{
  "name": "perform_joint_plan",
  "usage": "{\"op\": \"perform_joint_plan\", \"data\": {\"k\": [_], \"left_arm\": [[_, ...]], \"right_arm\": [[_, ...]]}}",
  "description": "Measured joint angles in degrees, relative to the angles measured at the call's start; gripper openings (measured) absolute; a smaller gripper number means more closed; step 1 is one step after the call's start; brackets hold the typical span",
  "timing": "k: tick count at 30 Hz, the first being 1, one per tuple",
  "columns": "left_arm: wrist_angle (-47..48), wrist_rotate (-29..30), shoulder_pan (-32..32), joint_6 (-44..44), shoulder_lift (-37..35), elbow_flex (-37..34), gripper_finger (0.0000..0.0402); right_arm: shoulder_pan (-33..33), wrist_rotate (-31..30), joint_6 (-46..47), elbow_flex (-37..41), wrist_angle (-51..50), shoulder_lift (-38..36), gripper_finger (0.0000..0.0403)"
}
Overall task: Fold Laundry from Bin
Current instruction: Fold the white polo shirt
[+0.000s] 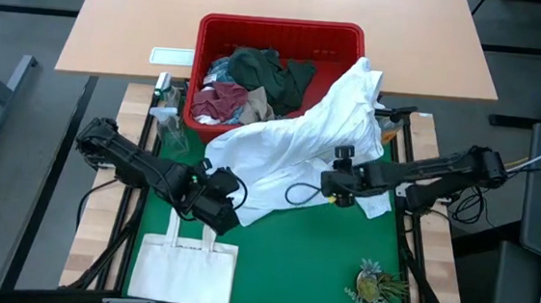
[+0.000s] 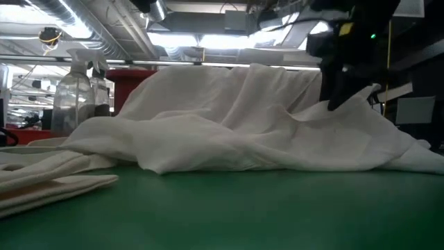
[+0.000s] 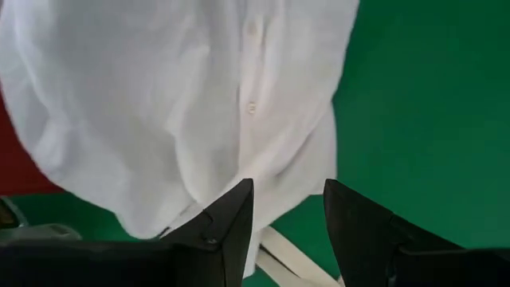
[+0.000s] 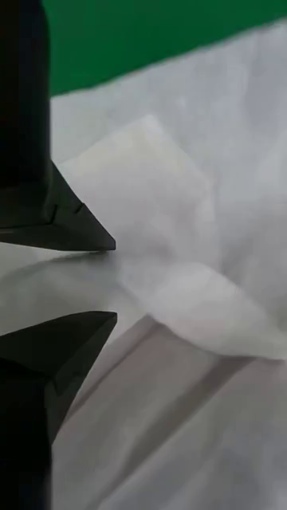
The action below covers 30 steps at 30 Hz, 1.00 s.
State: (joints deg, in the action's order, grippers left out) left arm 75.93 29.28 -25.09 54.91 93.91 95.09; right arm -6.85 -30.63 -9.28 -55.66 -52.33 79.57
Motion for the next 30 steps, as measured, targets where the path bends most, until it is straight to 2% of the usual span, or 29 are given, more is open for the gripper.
{"op": "perform_joint_plan", "data": {"k": [3, 5, 11, 15, 22, 30], "left_arm": [[-0.35, -0.02, -0.90, 0.07, 0.00, 0.00, 0.0148], [-0.96, -0.01, -1.50, 0.07, 0.05, 0.00, 0.0148], [-4.00, 0.15, -2.89, 0.03, 1.52, 0.00, 0.0148], [-5.64, -0.22, -3.74, 0.04, 4.09, -0.02, 0.0148], [-6.91, -4.90, -4.92, 1.33, 10.31, -0.04, 0.0148], [-8.26, -5.04, -5.48, 3.55, 18.33, -0.04, 0.0148]], "right_arm": [[2.23, 2.77, -0.04, 0.00, 0.28, 0.54, 0.0129], [2.97, 3.30, -0.05, 0.00, 0.31, 0.54, 0.0113], [3.23, -1.53, -1.41, -1.24, 0.24, 0.17, 0.0011], [3.44, -4.48, -3.00, -4.72, 0.12, -0.26, 0.0022], [6.20, -8.40, -7.49, -11.23, -0.11, -0.42, 0.0009], [12.20, -6.86, -11.97, -14.54, 0.28, -0.46, 0.0007]]}}
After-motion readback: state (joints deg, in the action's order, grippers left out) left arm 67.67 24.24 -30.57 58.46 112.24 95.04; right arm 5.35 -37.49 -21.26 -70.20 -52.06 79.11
